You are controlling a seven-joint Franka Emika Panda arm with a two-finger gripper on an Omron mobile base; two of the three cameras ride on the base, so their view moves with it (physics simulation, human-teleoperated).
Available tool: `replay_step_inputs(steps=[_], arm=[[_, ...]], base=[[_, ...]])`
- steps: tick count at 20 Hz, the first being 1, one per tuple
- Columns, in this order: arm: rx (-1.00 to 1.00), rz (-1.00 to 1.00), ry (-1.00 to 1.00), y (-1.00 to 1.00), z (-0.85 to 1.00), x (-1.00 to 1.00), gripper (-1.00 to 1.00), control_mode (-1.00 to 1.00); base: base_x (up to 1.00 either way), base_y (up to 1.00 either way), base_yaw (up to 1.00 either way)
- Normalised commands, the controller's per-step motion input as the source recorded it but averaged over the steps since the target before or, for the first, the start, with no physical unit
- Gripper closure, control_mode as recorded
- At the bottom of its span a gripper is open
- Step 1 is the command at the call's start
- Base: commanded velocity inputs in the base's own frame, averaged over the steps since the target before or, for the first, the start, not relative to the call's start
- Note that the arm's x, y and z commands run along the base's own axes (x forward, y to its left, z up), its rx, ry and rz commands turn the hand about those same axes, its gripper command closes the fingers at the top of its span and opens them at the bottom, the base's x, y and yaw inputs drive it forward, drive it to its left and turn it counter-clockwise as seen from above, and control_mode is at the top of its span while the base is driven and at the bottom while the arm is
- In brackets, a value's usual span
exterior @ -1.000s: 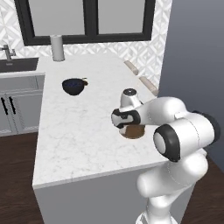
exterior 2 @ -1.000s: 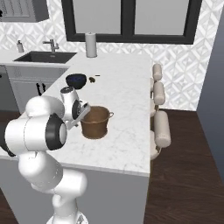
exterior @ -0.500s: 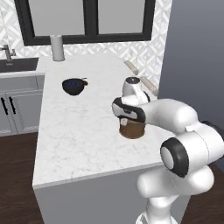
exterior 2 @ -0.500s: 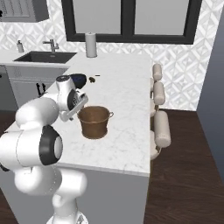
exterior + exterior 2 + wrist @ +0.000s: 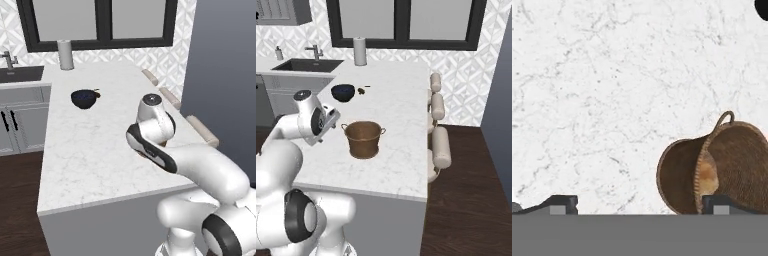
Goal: Open the cabinet, pick up the bread from the cabinet and place it in the basket. Then move the basket to the dining counter.
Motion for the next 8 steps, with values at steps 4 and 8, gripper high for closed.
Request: replay_step_inputs(steps=[4, 8], arm=[[0.0, 0.14, -0.19, 0.17, 0.18, -0.68, -1.0, -1.0], [0.08, 0.24, -0.09, -0.04, 0.27, -0.07, -1.0, -1.0]], base=[[0.0, 0.0, 0.0], [0.0, 0.0, 0.0]])
